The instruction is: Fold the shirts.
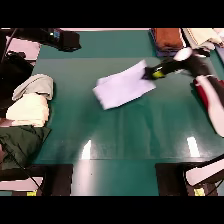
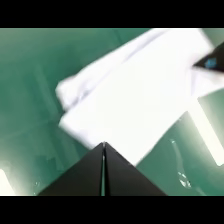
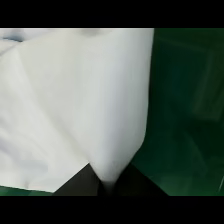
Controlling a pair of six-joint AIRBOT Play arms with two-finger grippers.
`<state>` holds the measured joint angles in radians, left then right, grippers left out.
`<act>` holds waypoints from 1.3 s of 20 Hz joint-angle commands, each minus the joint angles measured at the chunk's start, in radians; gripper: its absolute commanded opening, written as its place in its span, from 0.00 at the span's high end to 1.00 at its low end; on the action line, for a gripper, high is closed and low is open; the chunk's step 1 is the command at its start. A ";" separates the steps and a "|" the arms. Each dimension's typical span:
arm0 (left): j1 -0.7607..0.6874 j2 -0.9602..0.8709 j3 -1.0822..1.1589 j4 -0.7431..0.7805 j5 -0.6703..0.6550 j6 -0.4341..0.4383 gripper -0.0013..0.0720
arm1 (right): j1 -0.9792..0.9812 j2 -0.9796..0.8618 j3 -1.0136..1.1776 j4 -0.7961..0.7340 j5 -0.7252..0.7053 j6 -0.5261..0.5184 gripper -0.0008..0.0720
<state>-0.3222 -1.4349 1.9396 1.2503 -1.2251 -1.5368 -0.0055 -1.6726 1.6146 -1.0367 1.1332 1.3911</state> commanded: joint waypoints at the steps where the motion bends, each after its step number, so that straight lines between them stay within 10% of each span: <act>1: -0.054 -0.001 0.000 0.003 0.013 -0.001 0.94 | -0.284 0.080 0.006 -0.061 0.006 0.015 0.96; 15: -0.058 -0.001 0.000 -0.008 0.002 -0.037 0.94 | -0.702 0.096 0.155 0.133 -0.103 -0.031 0.96; 26: -0.058 -0.001 0.000 -0.001 -0.026 -0.033 0.94 | -0.718 0.136 0.362 -0.145 0.140 -0.029 0.96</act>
<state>-0.3798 -1.4349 1.9396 1.2469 -1.2476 -1.5726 -0.7151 -1.5581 1.9656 -1.0882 1.2106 1.3613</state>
